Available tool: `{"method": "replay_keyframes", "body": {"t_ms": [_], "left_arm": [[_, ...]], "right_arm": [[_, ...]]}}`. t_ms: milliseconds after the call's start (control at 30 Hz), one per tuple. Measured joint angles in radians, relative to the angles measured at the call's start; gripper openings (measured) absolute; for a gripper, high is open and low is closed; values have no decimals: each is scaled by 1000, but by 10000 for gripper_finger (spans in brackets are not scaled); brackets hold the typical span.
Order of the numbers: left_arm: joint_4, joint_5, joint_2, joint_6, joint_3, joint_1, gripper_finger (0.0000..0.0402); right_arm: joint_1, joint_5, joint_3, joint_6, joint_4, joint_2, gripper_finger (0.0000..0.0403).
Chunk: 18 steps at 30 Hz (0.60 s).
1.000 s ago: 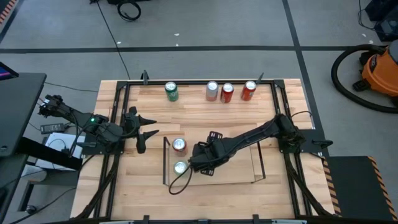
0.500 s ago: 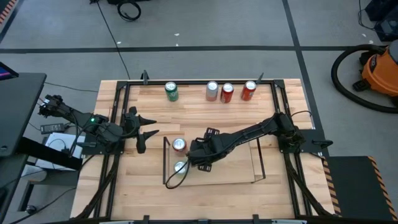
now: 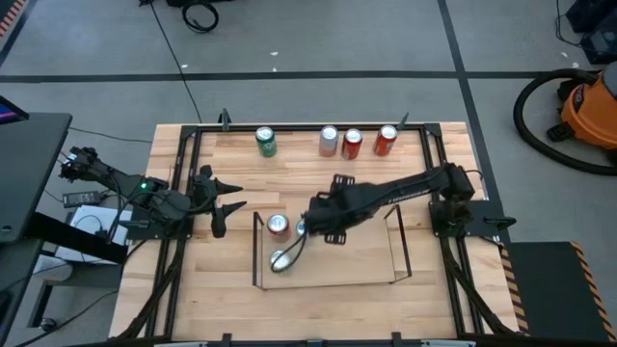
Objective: Place canned beverage on shelf
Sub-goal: Put the red and black soda can on the shelf
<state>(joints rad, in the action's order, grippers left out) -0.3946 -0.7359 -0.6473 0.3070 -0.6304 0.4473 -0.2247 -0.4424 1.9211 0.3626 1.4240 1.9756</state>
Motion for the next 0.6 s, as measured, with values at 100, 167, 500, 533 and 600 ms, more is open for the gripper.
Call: {"method": "replay_keyframes", "body": {"t_ms": [100,167,500,533,600], "left_arm": [[0,0,0,-7,0,0,203],[-3,0,0,-7,0,0,203],[-52,-1,0,-7,0,0,203],[-63,-1,0,-7,0,0,203],[-83,-1,0,-6,0,0,203]], "right_arm": [[32,-32,0,-60,-11,-17,348],[59,-46,0,-104,-11,-22,348],[250,-29,-1,-294,-31,-23,348],[270,-28,-5,-312,-39,-24,348],[311,-27,-15,-347,-44,-26,348]]}}
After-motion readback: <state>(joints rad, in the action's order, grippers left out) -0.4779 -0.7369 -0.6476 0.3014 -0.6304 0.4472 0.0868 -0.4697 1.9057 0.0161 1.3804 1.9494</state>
